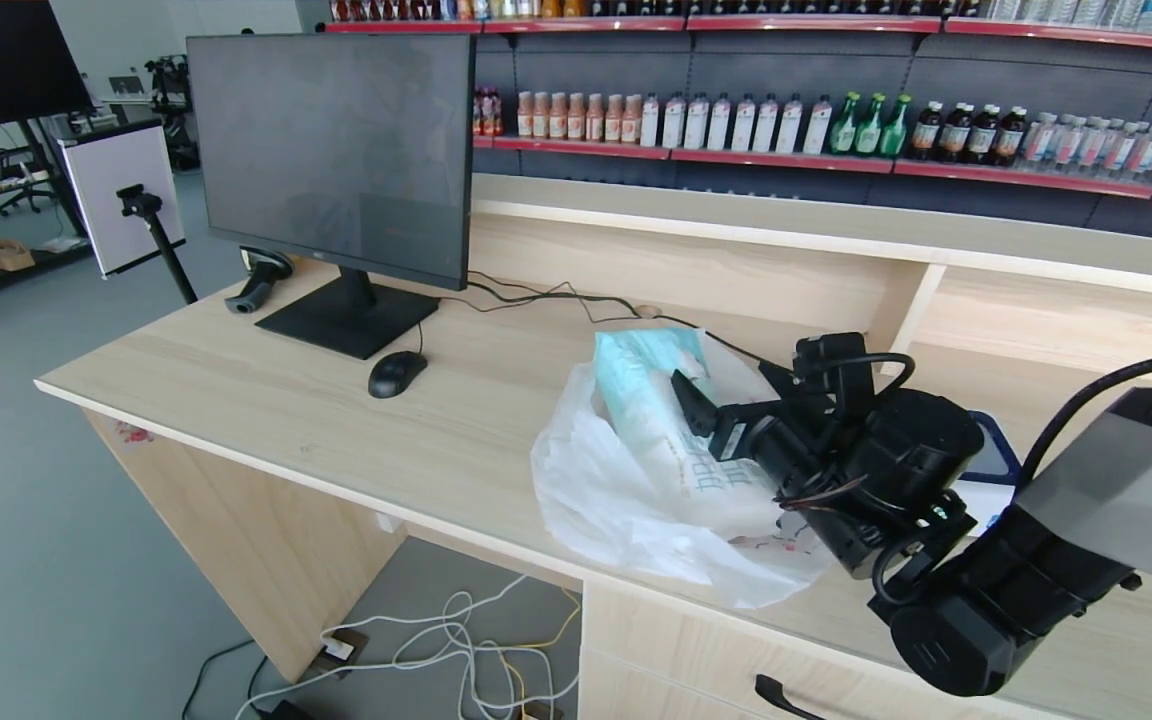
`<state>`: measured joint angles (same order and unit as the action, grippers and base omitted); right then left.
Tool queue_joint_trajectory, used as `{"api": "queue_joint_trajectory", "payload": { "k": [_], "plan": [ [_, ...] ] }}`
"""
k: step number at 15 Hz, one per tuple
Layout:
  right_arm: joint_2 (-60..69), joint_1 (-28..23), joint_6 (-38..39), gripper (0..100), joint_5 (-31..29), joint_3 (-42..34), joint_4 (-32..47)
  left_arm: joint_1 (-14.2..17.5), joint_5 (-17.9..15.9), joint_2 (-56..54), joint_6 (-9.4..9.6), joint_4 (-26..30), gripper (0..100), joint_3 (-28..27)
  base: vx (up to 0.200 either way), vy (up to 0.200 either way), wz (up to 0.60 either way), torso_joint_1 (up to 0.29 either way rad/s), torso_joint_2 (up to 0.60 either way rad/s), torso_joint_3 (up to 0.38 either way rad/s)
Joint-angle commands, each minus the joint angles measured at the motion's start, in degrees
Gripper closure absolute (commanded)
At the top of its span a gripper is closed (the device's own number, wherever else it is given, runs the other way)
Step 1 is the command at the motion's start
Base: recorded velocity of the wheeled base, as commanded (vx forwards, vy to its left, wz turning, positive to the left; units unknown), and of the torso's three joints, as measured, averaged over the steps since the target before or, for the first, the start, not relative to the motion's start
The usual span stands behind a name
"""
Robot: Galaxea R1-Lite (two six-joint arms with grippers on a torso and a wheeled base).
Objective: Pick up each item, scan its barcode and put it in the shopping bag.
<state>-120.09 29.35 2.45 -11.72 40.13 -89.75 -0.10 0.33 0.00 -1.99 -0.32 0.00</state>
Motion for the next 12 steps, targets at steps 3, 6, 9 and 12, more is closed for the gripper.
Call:
{"api": "queue_joint_trajectory", "payload": {
  "k": [3, 6, 9, 12],
  "plan": [
    [10.3, -0.2, -0.2, 0, 0.0, -6.1, -0.3, 0.0, 0.0, 0.0, 0.05, 0.0, 0, 0.0, 0.0, 0.0, 0.0, 0.0, 0.0, 0.0],
    [19.5, -0.1, -0.8, 0, 0.2, -15.2, -0.3, 0.0, 0.0, 0.0, 0.05, 0.0, 0, 0.0, 0.0, 0.0, 0.0, 0.0, 0.0, 0.0],
    [29.4, -0.1, -0.9, 0, 0.2, -26.3, -0.3, 0.0, 0.0, 0.1, 0.05, 0.0, 0, 0.0, 0.0, 0.0, 0.0, 0.0, 0.0, 0.0],
    [41.9, 0.0, -1.6, 0, 0.7, -40.1, -0.3, 0.1, 0.0, 0.0, 0.14, 0.1, 0, 0.0, 0.0, 0.0, 0.0, 0.0, 0.0, 0.0]
  ]
}}
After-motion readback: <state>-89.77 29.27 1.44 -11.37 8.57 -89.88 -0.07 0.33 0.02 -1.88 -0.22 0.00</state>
